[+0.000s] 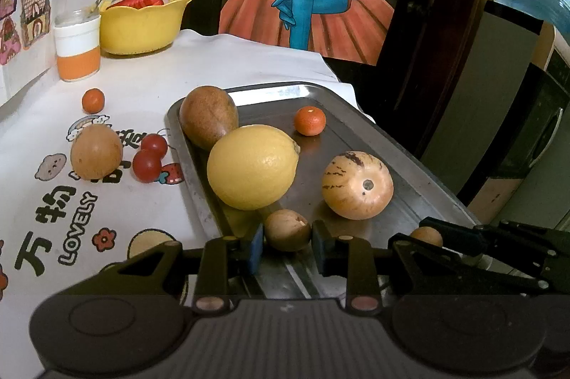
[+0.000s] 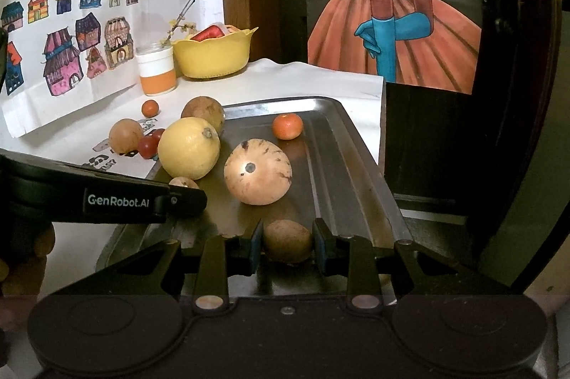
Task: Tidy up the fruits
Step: 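Open both tools to drop the small brown fruit into the tray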
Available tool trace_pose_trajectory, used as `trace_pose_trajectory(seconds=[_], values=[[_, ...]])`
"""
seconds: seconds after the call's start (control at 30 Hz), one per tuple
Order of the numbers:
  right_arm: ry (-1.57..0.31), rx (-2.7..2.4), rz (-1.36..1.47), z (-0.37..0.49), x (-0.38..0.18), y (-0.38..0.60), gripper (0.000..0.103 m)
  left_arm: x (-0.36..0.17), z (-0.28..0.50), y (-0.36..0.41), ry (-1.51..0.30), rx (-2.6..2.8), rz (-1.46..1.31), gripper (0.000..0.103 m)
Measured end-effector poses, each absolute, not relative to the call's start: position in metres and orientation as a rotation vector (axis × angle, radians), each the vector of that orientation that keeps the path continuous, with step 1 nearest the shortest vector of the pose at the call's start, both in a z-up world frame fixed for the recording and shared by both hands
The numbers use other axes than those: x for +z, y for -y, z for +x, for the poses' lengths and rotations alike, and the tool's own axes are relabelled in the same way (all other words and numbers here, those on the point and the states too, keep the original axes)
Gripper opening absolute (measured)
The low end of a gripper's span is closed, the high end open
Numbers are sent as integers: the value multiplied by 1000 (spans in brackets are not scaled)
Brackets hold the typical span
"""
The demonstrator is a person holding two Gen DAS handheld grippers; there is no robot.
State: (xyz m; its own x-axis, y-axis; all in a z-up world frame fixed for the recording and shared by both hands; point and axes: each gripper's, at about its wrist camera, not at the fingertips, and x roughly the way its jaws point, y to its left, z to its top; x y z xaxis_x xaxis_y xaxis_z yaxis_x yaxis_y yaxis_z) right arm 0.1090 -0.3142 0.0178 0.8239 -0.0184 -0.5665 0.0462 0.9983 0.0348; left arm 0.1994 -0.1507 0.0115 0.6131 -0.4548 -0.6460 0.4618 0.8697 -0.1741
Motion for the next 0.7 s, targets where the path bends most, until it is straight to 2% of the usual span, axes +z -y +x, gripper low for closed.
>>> trace_pose_trajectory(seconds=[0.2,0.37,0.57,0.7], values=[[-602,-35,49,109,18,313,36,12,199,150,-749,-527,6,32],[-601,-35,50,107,19,311,48,12,198,147,-751,-521,-2,37],[-595,-40,44,104,21,309,61,18,196,140,-735,-528,-26,48],[-582,-41,40,101,26,306,72,23,194,135,-718,-523,-42,60]])
